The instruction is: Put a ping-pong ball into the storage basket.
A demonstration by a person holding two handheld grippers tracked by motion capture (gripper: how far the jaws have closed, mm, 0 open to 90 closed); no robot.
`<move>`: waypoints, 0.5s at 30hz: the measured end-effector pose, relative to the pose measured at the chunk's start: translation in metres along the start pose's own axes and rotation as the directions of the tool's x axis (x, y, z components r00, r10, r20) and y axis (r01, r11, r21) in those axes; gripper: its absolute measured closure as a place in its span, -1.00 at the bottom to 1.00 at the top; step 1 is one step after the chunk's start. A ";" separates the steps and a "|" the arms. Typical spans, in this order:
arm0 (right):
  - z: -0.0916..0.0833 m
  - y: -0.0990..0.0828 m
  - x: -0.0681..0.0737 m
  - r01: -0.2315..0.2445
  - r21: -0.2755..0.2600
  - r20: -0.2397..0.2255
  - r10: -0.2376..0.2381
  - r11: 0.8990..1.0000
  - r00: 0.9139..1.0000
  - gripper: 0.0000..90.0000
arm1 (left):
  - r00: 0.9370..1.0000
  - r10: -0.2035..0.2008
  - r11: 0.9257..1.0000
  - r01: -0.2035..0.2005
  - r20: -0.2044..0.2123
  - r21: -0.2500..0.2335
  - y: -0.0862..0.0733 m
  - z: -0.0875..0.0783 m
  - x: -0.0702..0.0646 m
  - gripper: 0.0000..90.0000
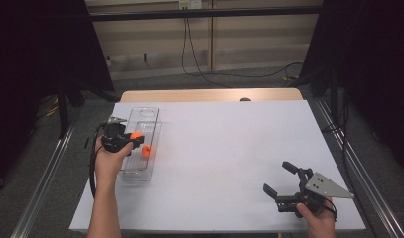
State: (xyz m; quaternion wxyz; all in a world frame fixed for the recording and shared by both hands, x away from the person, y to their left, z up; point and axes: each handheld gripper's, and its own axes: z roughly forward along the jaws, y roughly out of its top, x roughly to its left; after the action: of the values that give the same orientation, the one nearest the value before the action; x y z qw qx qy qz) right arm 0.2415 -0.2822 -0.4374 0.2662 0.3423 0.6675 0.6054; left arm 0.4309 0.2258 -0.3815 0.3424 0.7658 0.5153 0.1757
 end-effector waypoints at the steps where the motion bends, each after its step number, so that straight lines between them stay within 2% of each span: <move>1: 0.000 0.000 0.000 0.002 0.001 0.000 -0.002 1.000 1.000 -0.97 | 1.000 0.001 1.000 -0.001 -0.007 0.000 0.000 0.000 0.000 0.12; 4: 0.000 0.000 0.000 0.002 0.001 0.000 -0.002 1.000 1.000 -0.96 | 1.000 -0.009 1.000 0.009 -0.013 -0.008 0.000 0.000 0.000 0.02; 9: 0.000 0.000 0.000 0.003 0.000 -0.001 -0.003 1.000 1.000 -0.97 | 1.000 -0.007 1.000 0.007 -0.010 -0.016 0.000 -0.001 -0.002 -0.02; 15: 0.000 0.000 0.000 0.002 -0.001 0.000 -0.002 1.000 1.000 -0.97 | 1.000 -0.002 1.000 0.002 -0.007 -0.025 0.001 -0.002 -0.005 -0.19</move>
State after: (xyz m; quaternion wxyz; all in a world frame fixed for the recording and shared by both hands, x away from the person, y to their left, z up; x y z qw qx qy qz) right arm 0.2415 -0.2828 -0.4373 0.2667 0.3415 0.6675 0.6056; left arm 0.4280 0.2213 -0.3788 0.3505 0.7604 0.5147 0.1844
